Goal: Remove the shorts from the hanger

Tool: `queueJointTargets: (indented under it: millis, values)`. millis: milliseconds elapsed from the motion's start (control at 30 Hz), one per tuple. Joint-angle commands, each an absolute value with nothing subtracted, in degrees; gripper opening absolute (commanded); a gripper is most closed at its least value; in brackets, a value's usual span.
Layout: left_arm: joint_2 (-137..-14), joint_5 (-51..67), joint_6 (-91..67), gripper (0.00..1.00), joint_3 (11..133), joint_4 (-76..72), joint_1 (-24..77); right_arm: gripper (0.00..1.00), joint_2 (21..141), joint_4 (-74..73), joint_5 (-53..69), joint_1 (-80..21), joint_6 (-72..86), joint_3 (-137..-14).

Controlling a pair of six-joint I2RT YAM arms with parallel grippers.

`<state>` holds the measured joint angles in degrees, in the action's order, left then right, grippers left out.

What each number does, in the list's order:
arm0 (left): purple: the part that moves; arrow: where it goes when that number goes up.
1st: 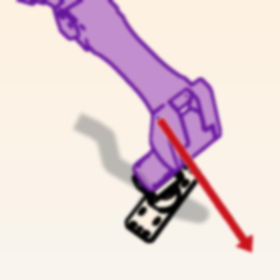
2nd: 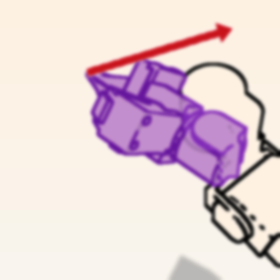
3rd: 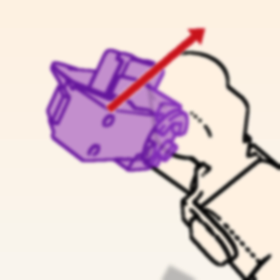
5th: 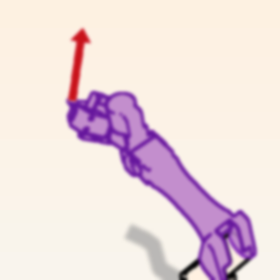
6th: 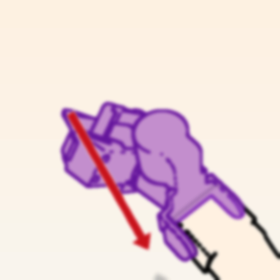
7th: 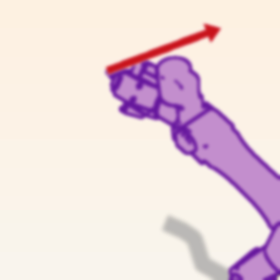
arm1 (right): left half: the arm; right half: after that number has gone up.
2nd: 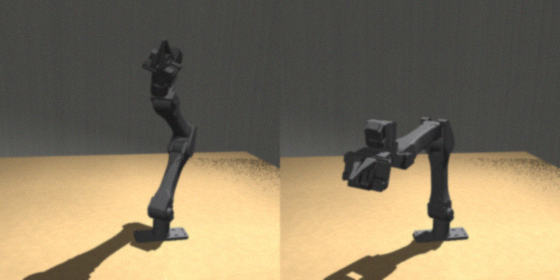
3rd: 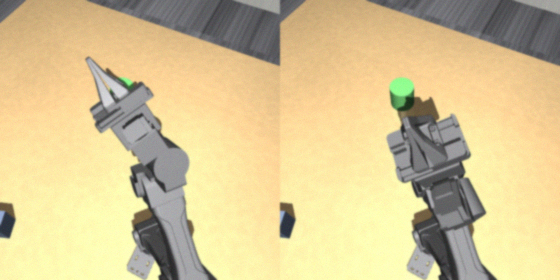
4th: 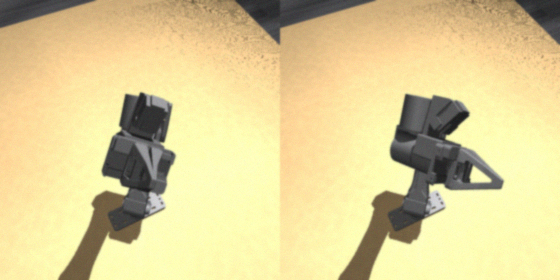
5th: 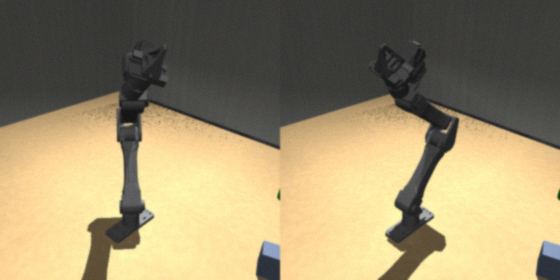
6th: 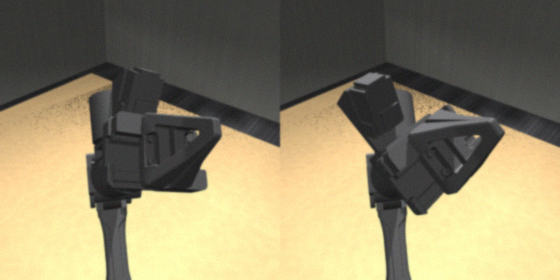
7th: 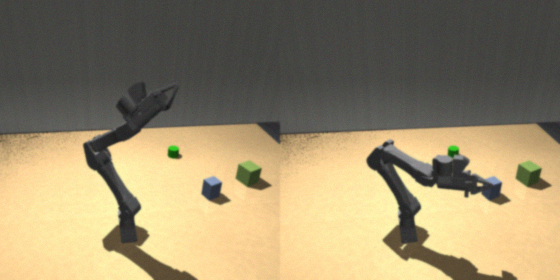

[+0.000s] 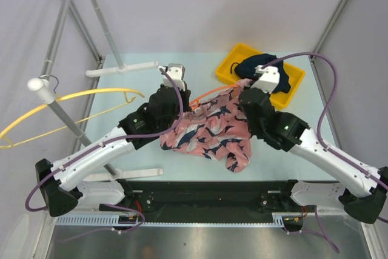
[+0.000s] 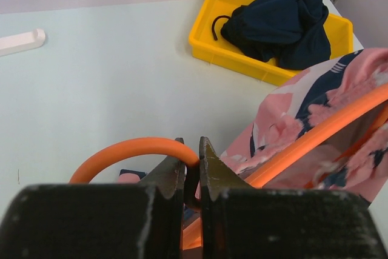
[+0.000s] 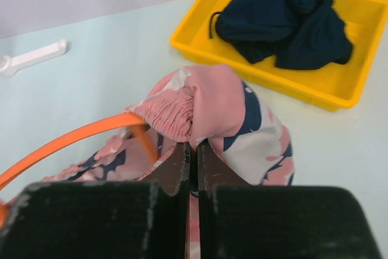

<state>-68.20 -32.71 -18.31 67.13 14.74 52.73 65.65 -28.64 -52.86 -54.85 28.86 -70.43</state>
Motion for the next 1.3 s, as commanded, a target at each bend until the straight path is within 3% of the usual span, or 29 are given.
queueJointTargets:
  millis: [0, 167, 400, 633, 833, 1267]
  values:
    - [-64.5, -32.8, -19.4, 0.00, 65.8, 11.6, 53.3, 0.00, 60.6, -35.4, -52.7, -48.3, 30.3, -72.2]
    - [-63.6, -34.4, -19.9, 0.00, 65.7, 10.4, 53.3, 0.00, 54.6, -38.5, -49.4, -41.2, 29.7, -68.7]
    - [-63.9, -30.1, -25.4, 0.00, 67.7, 7.7, 52.6, 0.00, 46.8, -36.4, -34.7, -36.0, 28.0, -61.7]
    - [-65.4, -7.3, -45.8, 0.00, 68.4, 0.3, 45.1, 0.00, 41.2, -27.6, -16.2, -36.1, 35.8, -52.5]
    - [-69.4, 10.4, -61.2, 0.00, 68.0, -16.9, 41.8, 0.00, 43.0, -20.1, -8.3, -36.1, 40.5, -47.2]
    - [-57.9, 20.7, -52.7, 0.00, 73.6, -8.4, 41.9, 0.00, 45.6, -10.9, -5.5, -34.5, 40.3, -47.6]
